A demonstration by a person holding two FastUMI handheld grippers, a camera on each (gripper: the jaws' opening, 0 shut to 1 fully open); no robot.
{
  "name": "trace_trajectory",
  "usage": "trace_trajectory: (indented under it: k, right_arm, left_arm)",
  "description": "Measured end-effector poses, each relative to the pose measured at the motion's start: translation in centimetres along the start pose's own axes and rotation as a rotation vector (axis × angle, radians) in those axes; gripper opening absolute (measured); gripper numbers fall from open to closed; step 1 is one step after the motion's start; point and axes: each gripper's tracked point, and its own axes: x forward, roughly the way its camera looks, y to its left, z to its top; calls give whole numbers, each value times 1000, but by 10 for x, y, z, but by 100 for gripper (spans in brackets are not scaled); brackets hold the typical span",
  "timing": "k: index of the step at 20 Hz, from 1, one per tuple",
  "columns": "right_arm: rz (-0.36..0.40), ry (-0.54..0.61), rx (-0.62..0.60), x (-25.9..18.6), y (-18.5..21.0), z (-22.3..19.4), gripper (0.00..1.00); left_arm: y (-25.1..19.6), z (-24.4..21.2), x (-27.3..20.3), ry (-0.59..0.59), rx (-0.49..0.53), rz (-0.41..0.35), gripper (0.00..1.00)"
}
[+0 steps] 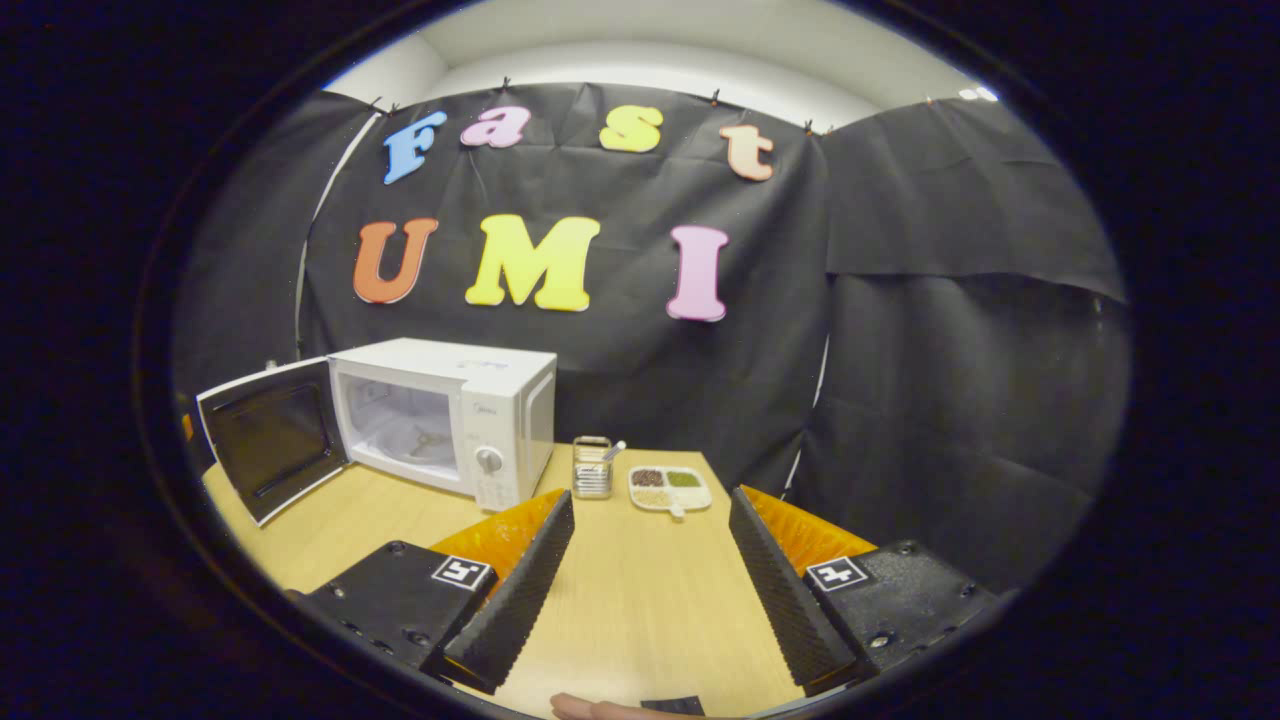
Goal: Open the microwave oven with the left hand, put the food in, and close the microwave oven.
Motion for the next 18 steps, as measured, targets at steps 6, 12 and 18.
trace_trajectory:
  k: [6,12,18]
  right_arm:
    - [122,217,30,71,17,-37,100]
    - [325,385,59,105,54,-60,100]
    - [453,530,120,127,75,-86,82]
  left_arm:
    - [-33,76,0,-104,61,7,89]
    - [-62,117,1,-140,-35,-42,88]
    - [-84,126,1,-137,-78,-97,94]
